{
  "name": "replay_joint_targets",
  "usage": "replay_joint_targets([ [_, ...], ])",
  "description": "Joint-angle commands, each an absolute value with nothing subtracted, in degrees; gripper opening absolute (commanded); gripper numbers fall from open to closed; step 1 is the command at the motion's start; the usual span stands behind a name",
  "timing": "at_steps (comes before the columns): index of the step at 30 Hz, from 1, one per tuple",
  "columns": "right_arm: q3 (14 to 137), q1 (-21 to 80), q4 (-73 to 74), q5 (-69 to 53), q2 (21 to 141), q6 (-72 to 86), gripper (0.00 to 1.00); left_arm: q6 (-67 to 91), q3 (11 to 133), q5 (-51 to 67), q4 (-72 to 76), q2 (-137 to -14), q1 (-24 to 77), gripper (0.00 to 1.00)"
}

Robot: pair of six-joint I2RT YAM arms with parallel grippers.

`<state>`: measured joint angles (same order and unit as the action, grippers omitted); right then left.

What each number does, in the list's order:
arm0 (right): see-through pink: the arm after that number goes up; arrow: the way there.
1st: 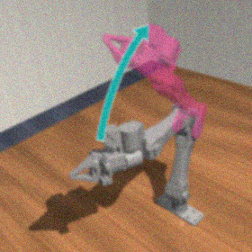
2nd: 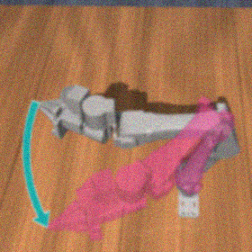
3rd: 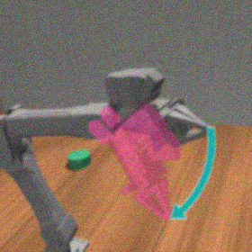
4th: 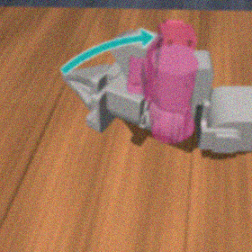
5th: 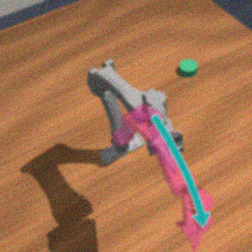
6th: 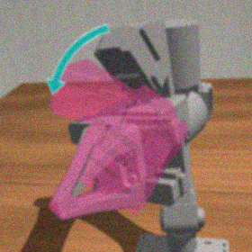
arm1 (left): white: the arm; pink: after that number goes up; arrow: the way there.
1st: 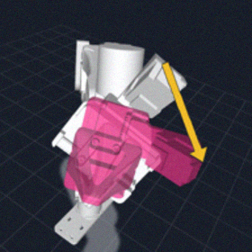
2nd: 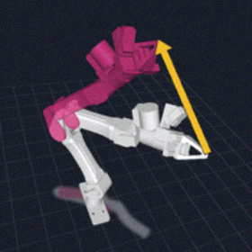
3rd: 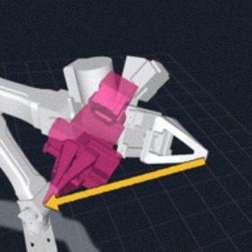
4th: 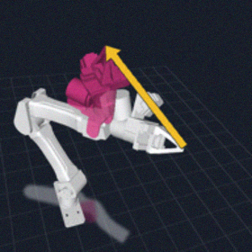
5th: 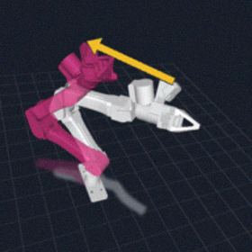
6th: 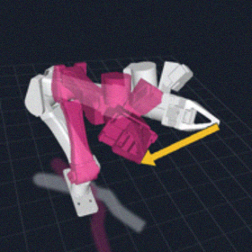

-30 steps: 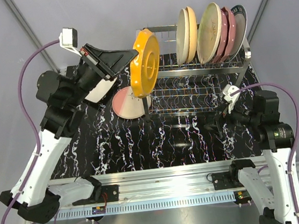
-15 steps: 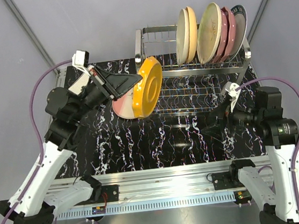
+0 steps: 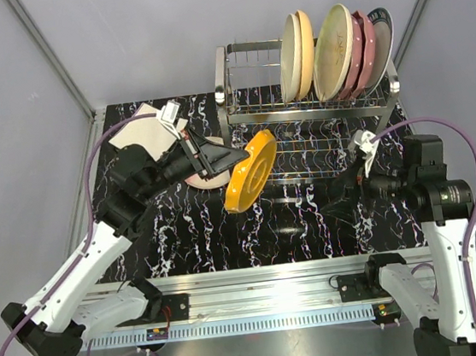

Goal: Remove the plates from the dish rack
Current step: Pass the plate from the left arm to the right

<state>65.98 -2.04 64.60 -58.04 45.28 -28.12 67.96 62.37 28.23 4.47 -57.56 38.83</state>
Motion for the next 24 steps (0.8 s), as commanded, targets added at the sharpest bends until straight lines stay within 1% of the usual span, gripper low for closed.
replay_joint_targets([
  [1, 66.0, -2.3, 68.8, -60.0, 46.4, -37.1, 1.0, 68.8, 61.7, 31.4, 16.3, -56.8, 39.7, 0.0],
  [7, 65.1, -2.3, 70.3, -62.7, 48.1, -43.8, 1.0, 69.4, 57.8, 33.8, 19.5, -58.2, 41.4, 0.0],
  [10, 65.4, -2.3, 74.4, -64.2, 48.6, -52.7, 1.0, 69.1, 56.4, 35.3, 20.7, -59.7, 42.1, 0.0],
  [11, 65.5, -2.3, 75.7, -64.7, 48.8, -58.0, 1.0, 69.0, 56.1, 36.2, 21.1, -60.4, 42.4, 0.0],
  [14, 65.4, -2.3, 80.5, -65.4, 48.6, -66.8, 1.0, 68.1, 54.7, 38.1, 22.0, -61.9, 43.1, 0.0],
  [17, 65.1, -2.3, 81.9, -65.7, 48.8, -73.5, 1.0, 67.4, 52.7, 40.2, 23.5, -63.0, 43.9, 0.0],
  [20, 64.3, -2.2, 83.3, -66.6, 49.0, -78.2, 1.0, 66.4, 51.1, 41.7, 24.4, -64.4, 44.8, 0.0],
  [24, 63.5, -2.1, 82.2, -68.5, 50.0, -80.3, 1.0, 64.9, 49.6, 43.3, 25.0, -65.7, 45.6, 0.0],
])
